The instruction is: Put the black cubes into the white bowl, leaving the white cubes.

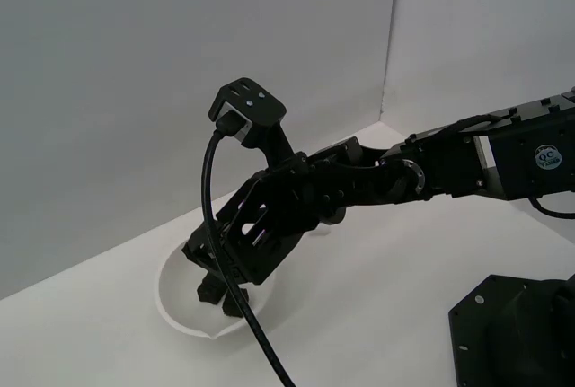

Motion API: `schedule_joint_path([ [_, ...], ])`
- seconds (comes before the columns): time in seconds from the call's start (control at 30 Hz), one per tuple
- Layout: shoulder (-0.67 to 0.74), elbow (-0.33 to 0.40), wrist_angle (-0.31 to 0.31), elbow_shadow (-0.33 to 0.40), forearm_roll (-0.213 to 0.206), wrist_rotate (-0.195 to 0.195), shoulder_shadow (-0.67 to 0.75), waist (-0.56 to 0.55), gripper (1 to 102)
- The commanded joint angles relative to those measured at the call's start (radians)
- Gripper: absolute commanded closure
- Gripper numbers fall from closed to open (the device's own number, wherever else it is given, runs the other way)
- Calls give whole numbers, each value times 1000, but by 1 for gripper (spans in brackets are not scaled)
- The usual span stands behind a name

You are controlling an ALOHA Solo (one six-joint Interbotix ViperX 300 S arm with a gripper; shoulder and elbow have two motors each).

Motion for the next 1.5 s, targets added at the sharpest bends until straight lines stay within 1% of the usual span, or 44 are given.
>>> schedule_joint_path([
  [0.0, 12, -21, -8, -25, -21, 5, 17, -23, 19],
  [0.13, 26, -23, -8, -26, -21, 5, 31, -26, 19],
  [0.3, 46, -8, -8, -11, -21, 5, 51, -18, 19],
  [0.4, 87, 5, -5, 0, -21, 6, 94, -9, 19],
  [0.47, 129, 31, -5, 28, -15, 8, 138, 28, 19],
  [0.57, 210, 94, -5, 91, -14, 11, 218, 133, 19],
  [0.63, 278, 140, -5, 135, -9, 15, 284, 209, 23],
  [0.67, 313, 161, -3, 156, -6, 17, 318, 249, 29],
  [0.7, 351, 181, -3, 176, -3, 17, 357, 287, 38],
  [0.77, 431, 222, -5, 221, 8, 20, 436, 362, 65],
  [0.83, 512, 256, -3, 256, 29, 34, 517, 422, 97],
  [0.87, 551, 270, -3, 272, 41, 38, 555, 443, 102],
  [0.9, 588, 282, 0, 282, 46, 38, 591, 465, 100],
  [0.97, 641, 302, 14, 299, 49, 40, 647, 503, 101],
  [1.07, 716, 318, 57, 314, 58, 44, 724, 560, 100],
  [1.13, 765, 325, 87, 324, 80, 48, 773, 594, 100],
  [1.27, 873, 353, 143, 351, 143, 49, 877, 644, 100],
  [1.4, 982, 390, 179, 387, 158, 48, 988, 669, 100],
  [1.47, 1039, 402, 209, 402, 167, 48, 1048, 673, 100],
])
